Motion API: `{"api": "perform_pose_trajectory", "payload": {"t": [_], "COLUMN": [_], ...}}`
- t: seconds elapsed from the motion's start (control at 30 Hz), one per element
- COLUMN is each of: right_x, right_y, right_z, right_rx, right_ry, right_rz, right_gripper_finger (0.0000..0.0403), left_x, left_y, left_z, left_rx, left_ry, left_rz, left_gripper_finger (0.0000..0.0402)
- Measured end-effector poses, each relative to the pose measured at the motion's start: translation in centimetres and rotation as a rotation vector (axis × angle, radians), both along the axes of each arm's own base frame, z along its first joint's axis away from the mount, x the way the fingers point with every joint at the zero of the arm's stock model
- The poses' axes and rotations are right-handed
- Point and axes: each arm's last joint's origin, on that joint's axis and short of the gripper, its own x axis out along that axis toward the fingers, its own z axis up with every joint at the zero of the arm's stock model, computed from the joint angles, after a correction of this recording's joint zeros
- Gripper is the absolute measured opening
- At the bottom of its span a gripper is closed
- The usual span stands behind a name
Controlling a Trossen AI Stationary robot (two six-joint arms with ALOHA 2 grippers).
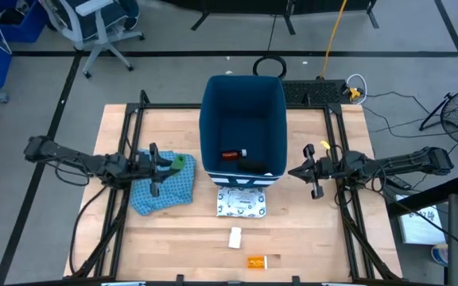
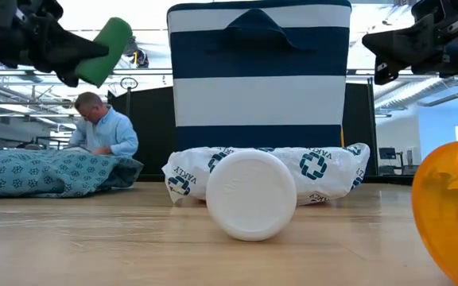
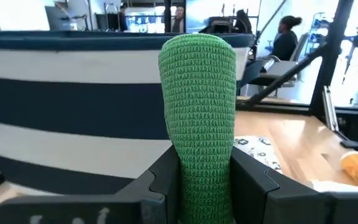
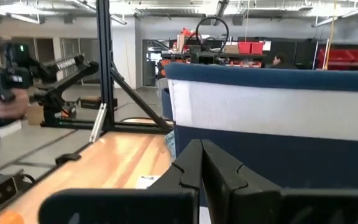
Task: Pick & place medical supplies in basket/bin
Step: Put the green bandage into the blue bin
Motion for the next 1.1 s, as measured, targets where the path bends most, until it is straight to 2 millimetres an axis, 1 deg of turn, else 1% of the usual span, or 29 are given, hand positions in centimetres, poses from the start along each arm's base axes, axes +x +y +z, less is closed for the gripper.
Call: {"api": "perform_pose_trajectory", "payload": {"t": [0.1,0.17,0.27,0.33,0.47,0.57,0.63,0.67,0.8,0.9,1.0,1.1], "right_x": [0.0,0.0,0.0,0.0,-0.1,-0.1,-0.2,-0.2,-0.2,-0.2,-0.2,-0.2], "right_y": [0.0,0.0,0.0,0.0,0.0,0.0,0.0,0.0,0.0,0.0,0.0,0.0], "right_z": [0.0,0.0,0.0,0.2,0.5,0.7,0.8,0.9,1.1,1.1,1.1,1.1], "right_rx": [-0.033,-0.034,-0.033,-0.042,-0.063,-0.084,-0.101,-0.109,-0.142,-0.167,-0.187,-0.199], "right_ry": [-0.004,-0.004,-0.007,-0.023,-0.060,-0.084,-0.101,-0.110,-0.133,-0.139,-0.141,-0.141], "right_rz": [-0.005,-0.005,-0.006,-0.008,-0.013,-0.018,-0.022,-0.025,-0.037,-0.043,-0.047,-0.050], "right_gripper_finger": [0.0000,0.0000,0.0000,0.0000,0.0000,0.0000,0.0000,0.0000,0.0000,0.0000,0.0000,0.0000], "left_x": [0.1,0.3,0.7,1.3,3.0,5.2,7.0,8.0,12.7,16.3,19.7,22.6], "left_y": [0.2,0.2,0.2,0.2,0.5,1.1,1.8,2.1,3.7,5.1,6.5,7.9], "left_z": [1.1,2.2,5.0,7.6,13.6,17.9,20.2,20.9,22.8,22.9,21.8,19.9], "left_rx": [-0.040,-0.031,-0.001,0.026,0.084,0.102,0.112,0.122,0.148,0.163,0.181,0.185], "left_ry": [-0.032,-0.018,0.023,0.043,0.099,0.170,0.235,0.276,0.408,0.470,0.535,0.594], "left_rz": [0.014,-0.002,0.004,0.020,0.058,0.110,0.128,0.133,0.124,0.098,0.053,0.024], "left_gripper_finger": [0.0106,0.0105,0.0092,0.0080,0.0063,0.0062,0.0066,0.0068,0.0071,0.0073,0.0073,0.0073]}}
